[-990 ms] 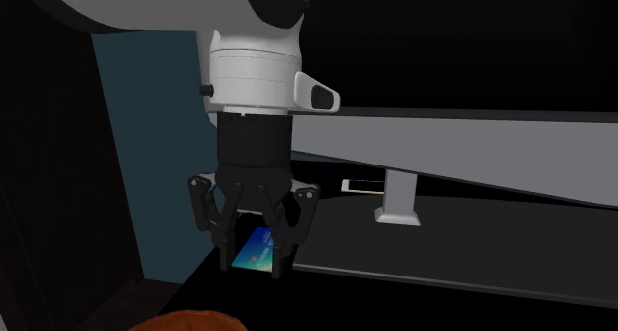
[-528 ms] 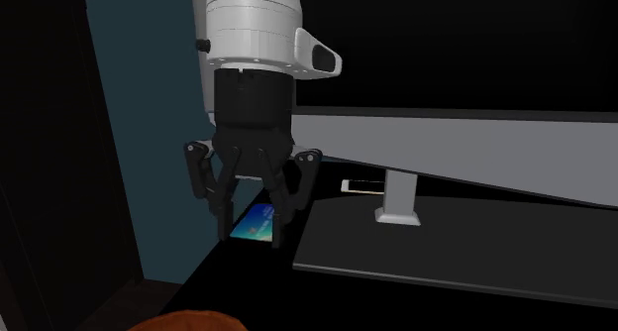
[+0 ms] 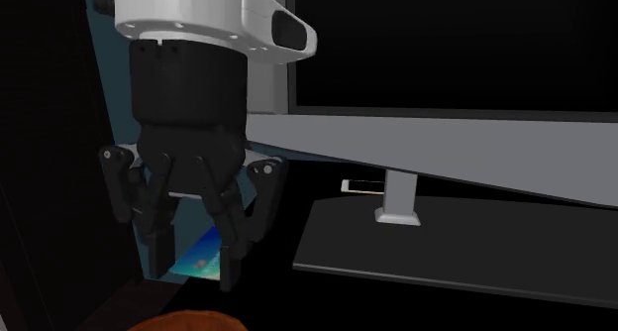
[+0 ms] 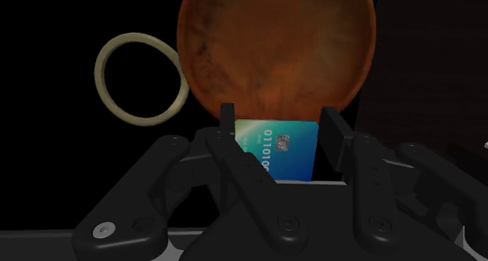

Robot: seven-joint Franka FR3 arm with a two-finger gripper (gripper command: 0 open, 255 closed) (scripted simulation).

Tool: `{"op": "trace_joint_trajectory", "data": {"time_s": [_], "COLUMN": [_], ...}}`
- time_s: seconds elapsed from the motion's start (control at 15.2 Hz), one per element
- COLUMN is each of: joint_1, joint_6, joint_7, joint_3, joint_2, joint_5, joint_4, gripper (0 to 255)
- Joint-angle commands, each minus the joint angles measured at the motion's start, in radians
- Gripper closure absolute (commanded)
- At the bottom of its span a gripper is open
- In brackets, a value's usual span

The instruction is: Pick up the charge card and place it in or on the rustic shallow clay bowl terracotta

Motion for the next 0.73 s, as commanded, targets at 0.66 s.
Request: {"op": "trace_joint_trajectory", "data": {"time_s": [0.66], "joint_1": [0.096], "joint_6": [-0.132], "joint_7": [0.076], "joint_3": [0.042], "joint_2": [-0.306], "joint_5": [0.083], "joint_4": [-0.170], "gripper": [255]}}
